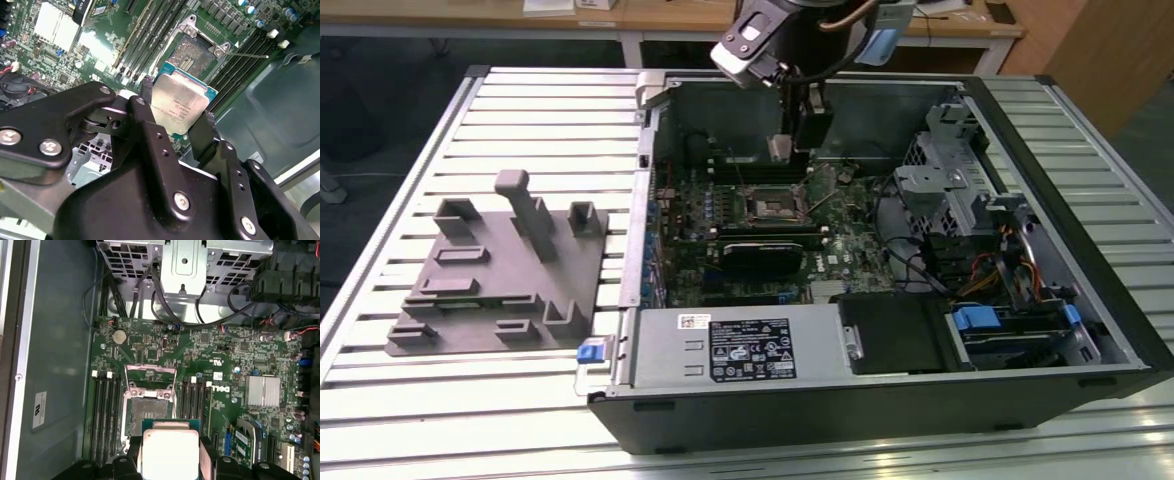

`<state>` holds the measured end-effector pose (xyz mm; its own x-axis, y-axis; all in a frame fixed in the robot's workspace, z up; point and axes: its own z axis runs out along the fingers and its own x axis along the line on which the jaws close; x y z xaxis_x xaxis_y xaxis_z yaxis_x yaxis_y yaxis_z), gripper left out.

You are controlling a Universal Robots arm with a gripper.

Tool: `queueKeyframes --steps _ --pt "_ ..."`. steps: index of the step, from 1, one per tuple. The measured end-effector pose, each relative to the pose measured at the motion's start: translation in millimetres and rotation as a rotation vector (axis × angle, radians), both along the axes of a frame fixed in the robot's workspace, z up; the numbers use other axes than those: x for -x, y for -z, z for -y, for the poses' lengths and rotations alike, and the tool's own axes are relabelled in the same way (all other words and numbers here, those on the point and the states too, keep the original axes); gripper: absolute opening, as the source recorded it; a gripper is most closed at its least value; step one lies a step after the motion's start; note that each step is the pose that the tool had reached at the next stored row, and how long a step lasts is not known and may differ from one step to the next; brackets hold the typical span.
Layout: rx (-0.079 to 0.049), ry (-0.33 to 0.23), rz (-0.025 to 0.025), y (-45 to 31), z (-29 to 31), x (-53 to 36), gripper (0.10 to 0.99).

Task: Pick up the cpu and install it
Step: 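Place the cpu into insertion slot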

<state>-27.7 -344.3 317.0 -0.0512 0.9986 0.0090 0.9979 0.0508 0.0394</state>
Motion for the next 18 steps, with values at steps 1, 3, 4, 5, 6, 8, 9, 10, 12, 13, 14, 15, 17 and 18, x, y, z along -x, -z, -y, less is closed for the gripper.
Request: queueKeyframes --steps 1,3,4,5,6,8,9,10,12,13,14,15,17,18 --pt "0.000 0.000 0.0000 0.8 0.0 0.0 0.541" --pt "0.000 0.000 0.0000 2.2 0.0 0.0 0.541" --pt "0.000 0.000 0.0000 3.0 0.0 0.0 0.541" --pt "0.000 0.000 0.0000 3.7 0.0 0.0 0.541" --pt "0.000 0.000 0.0000 4.4 0.0 0.0 0.541" --pt "0.000 0.000 0.0000 5.8 0.0 0.0 0.541" --pt "0.000 0.000 0.0000 6.6 0.0 0.0 0.541" --pt "0.000 0.000 -0.0001 7.3 0.0 0.0 0.541" --pt "0.000 0.000 0.0000 8.7 0.0 0.0 0.541" --pt "0.000 0.000 0.0000 9.3 0.0 0.0 0.541" --pt "0.000 0.000 0.0000 9.9 0.0 0.0 0.541" --pt "0.000 0.000 0.0000 10.4 0.0 0.0 0.541" --pt "0.000 0.000 0.0000 11.4 0.0 0.0 0.541" --pt "0.000 0.000 0.0000 11.9 0.0 0.0 0.541"
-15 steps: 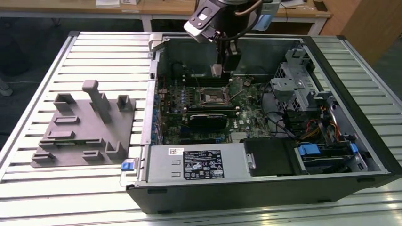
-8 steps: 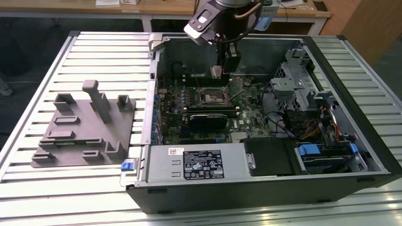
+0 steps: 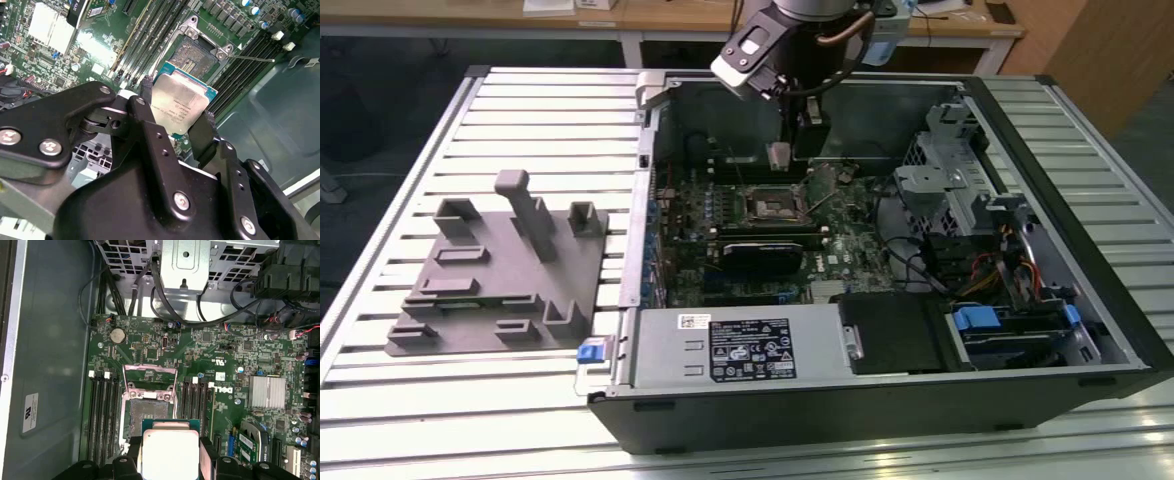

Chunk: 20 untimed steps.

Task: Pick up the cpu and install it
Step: 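Place the cpu into insertion slot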

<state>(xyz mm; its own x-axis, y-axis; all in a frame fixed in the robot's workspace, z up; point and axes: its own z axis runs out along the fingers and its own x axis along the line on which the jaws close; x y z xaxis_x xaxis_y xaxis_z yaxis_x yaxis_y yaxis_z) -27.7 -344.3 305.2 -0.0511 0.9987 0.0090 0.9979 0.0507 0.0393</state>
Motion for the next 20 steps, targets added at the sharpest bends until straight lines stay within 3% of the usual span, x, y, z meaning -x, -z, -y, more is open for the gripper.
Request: queueKeyframes --steps 20 --pt "0.000 0.000 0.0000 9.0 0.0 0.1 0.541"
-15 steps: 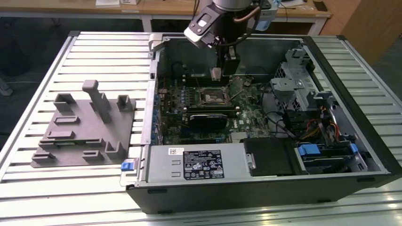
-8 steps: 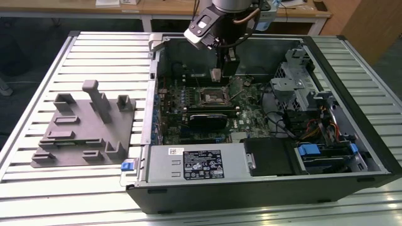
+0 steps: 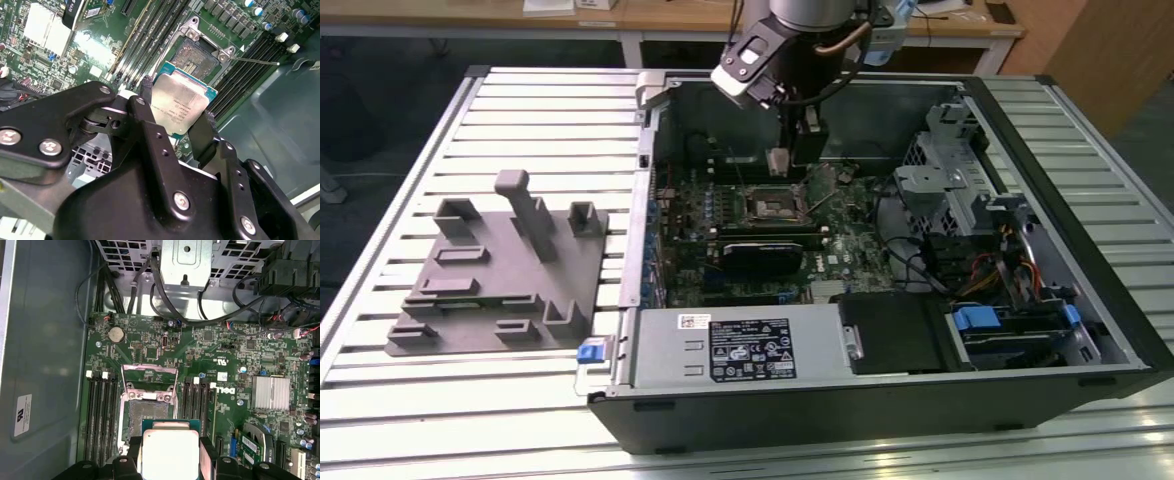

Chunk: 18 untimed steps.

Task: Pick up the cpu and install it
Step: 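Place the cpu into insertion slot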

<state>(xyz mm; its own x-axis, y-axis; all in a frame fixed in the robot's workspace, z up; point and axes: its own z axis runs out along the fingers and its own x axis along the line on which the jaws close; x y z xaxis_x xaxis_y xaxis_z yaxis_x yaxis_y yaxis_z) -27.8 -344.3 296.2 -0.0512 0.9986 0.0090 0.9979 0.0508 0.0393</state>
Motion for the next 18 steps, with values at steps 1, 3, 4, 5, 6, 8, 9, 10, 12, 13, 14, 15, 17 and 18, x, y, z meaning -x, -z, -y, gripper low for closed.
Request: queueKeyframes --steps 1,3,4,5,6,8,9,10,12,13,14,15,17,18 --pt "0.000 0.000 0.0000 0.7 0.0 0.0 0.541" --pt "0.000 0.000 0.0000 1.8 0.0 0.0 0.541" --pt "0.000 0.000 0.0000 2.5 0.0 0.0 0.541" --pt "0.000 0.000 0.0000 3.3 0.0 0.0 0.541" --pt "0.000 0.000 0.0000 4.1 0.0 0.0 0.541" --pt "0.000 0.000 0.0000 6.2 -0.2 0.0 0.541" --pt "0.000 0.000 0.0000 7.0 -0.5 0.0 0.541" --pt "0.001 0.000 -0.0001 7.6 -0.7 0.0 0.541" --pt "0.001 0.000 0.0000 8.7 -1.0 0.0 0.541" --pt "0.000 0.000 0.0001 9.5 -1.1 0.0 0.541" --pt "0.001 0.000 0.0001 10.1 -1.3 0.0 0.541" --pt "0.001 0.001 0.0000 10.8 -1.7 0.1 0.541" --pt "0.001 0.002 -0.0001 12.2 -2.7 0.0 0.541" --pt "0.001 0.003 -0.0001 12.9 -3.0 0.0 0.541"
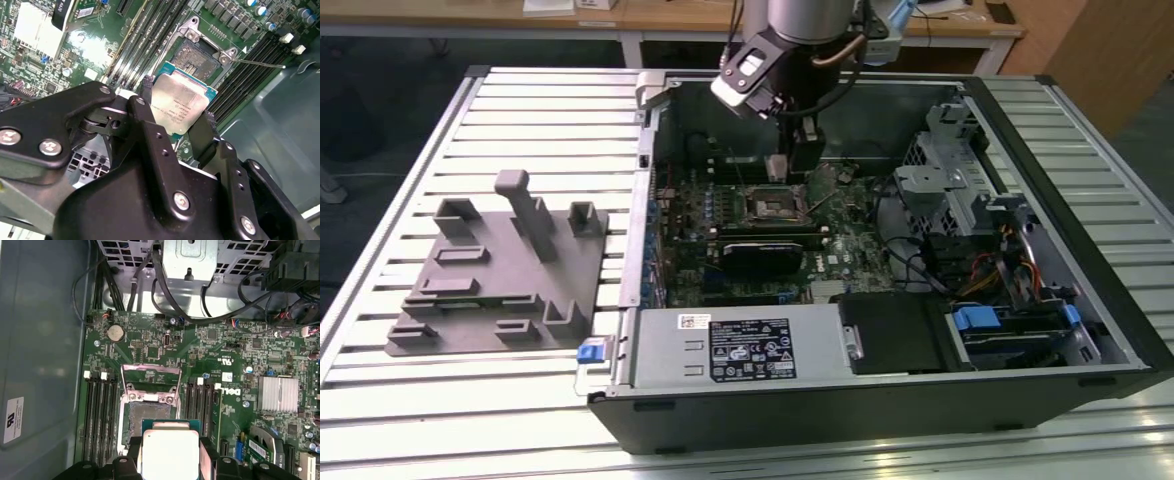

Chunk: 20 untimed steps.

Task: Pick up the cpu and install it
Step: 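Place the cpu into insertion slot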

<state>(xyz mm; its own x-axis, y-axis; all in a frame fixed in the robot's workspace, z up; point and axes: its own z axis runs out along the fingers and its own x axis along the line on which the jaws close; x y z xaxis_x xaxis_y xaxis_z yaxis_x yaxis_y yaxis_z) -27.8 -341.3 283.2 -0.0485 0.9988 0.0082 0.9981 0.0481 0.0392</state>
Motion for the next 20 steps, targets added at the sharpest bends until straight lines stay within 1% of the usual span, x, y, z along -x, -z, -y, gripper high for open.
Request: queueKeyframes --steps 7,20 --pt "0.000 0.001 0.0001 2.8 -0.3 0.0 0.541" --pt "0.000 0.001 0.0000 5.6 -0.3 0.0 0.541"
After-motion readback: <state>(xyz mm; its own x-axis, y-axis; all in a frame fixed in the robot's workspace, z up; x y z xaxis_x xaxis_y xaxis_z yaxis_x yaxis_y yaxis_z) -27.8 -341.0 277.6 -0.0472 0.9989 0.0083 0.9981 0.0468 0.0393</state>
